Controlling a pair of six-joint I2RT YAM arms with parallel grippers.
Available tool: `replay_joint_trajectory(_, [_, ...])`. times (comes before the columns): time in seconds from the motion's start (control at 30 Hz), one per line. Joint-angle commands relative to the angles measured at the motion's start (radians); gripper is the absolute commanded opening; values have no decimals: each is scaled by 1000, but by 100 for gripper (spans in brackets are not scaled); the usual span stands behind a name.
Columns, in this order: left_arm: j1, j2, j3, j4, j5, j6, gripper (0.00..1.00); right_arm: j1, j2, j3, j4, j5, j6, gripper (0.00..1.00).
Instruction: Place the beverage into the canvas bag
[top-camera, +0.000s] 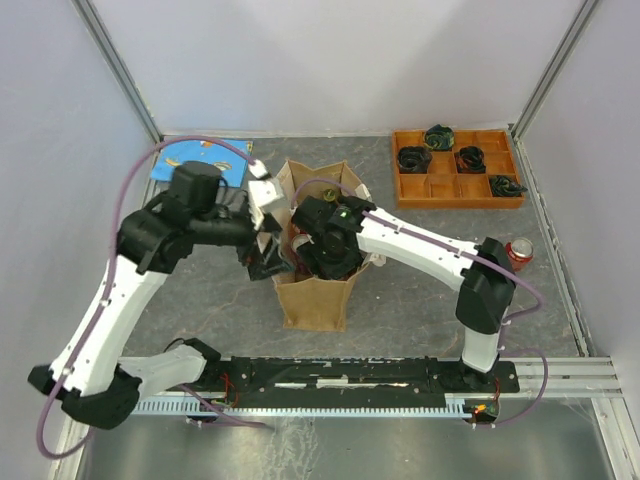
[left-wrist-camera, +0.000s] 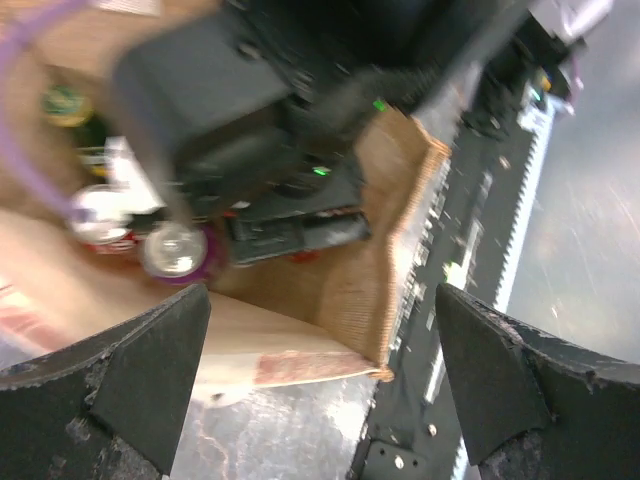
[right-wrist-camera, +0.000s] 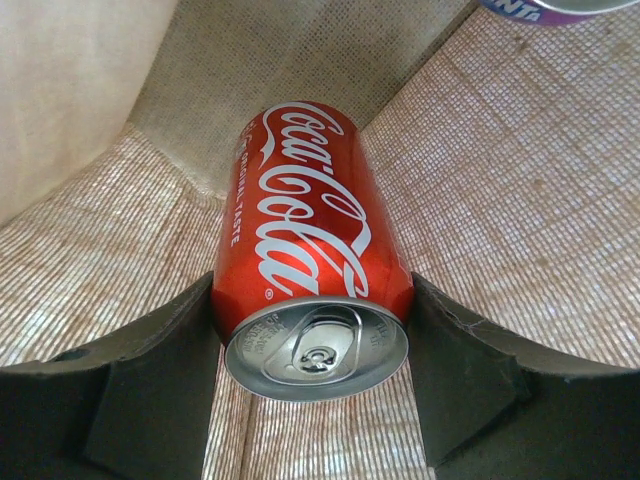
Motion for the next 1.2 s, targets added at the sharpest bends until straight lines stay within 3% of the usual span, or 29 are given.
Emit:
replay_joint_trajectory(0.0, [166,-47,32,170,38,-126,99,5,9,-22,68,-14,14,0])
replay_joint_trajectory(0.3, [518,-29,22,250,209,-285,99,3,66,-69,92,16,12,0])
replay_joint_trajectory(0.53, [789,95,19,407,386,-515,99,3,115,-103,77,55,-10,0])
replay_joint_trajectory(0.8, [836,144,28,503,385,-539,99,4,116,-144,56,78,-16,0])
replay_joint_trajectory(0.83, [837,143,22,507,385,-539,99,4,110,-146,55,77,-16,3])
replay_joint_trajectory(0.87, [837,139,15,511,384,-541,99,3,102,-145,55,77,-15,12])
replay_joint_trajectory(1.0, [837,118,-15,522,388,-538,99,3,49,-113,47,89,-23,61])
replay_joint_trajectory(1.17, [837,104,-31,500,405,-514,99,4,12,-31,-1,120,-51,89])
